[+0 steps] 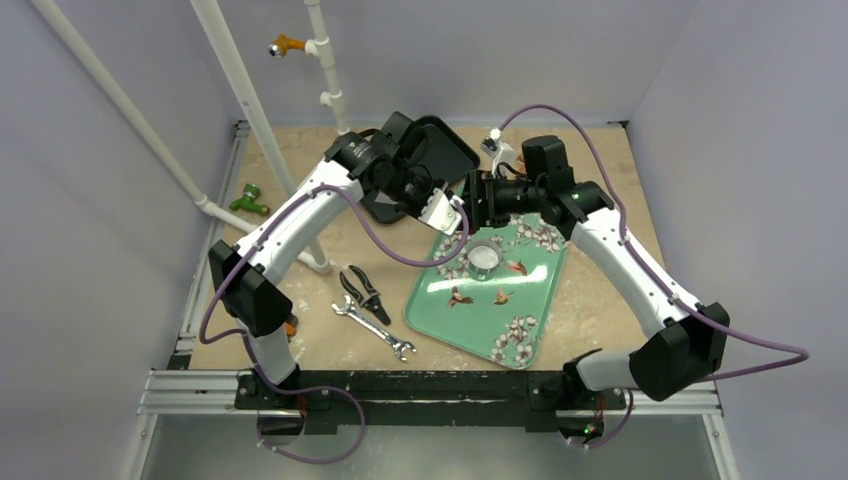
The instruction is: Roll out the dumpling wrappers from the dough
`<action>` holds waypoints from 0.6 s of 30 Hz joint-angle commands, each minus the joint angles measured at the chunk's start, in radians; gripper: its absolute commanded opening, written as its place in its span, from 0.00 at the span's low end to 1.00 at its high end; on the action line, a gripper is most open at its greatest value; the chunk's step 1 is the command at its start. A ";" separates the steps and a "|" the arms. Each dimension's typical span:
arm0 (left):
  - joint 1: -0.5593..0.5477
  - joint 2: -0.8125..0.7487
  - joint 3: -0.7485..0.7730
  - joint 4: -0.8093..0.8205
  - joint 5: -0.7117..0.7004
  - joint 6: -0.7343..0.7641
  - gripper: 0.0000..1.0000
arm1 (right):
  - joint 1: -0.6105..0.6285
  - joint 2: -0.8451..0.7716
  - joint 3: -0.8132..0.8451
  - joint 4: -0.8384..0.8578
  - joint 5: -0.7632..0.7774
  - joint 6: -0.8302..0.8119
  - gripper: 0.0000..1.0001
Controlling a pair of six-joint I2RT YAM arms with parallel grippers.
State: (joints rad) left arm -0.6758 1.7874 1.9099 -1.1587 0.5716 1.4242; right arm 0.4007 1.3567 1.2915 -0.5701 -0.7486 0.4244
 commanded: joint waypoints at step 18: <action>-0.007 0.000 0.104 -0.137 0.106 -0.271 0.00 | 0.043 -0.362 -0.227 0.272 0.015 -0.861 0.83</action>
State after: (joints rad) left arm -0.6769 1.8042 1.9728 -1.2800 0.6235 1.2194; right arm 0.4385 1.0210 1.1236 -0.4740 -0.6659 -0.2665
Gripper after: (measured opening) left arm 0.256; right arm 0.839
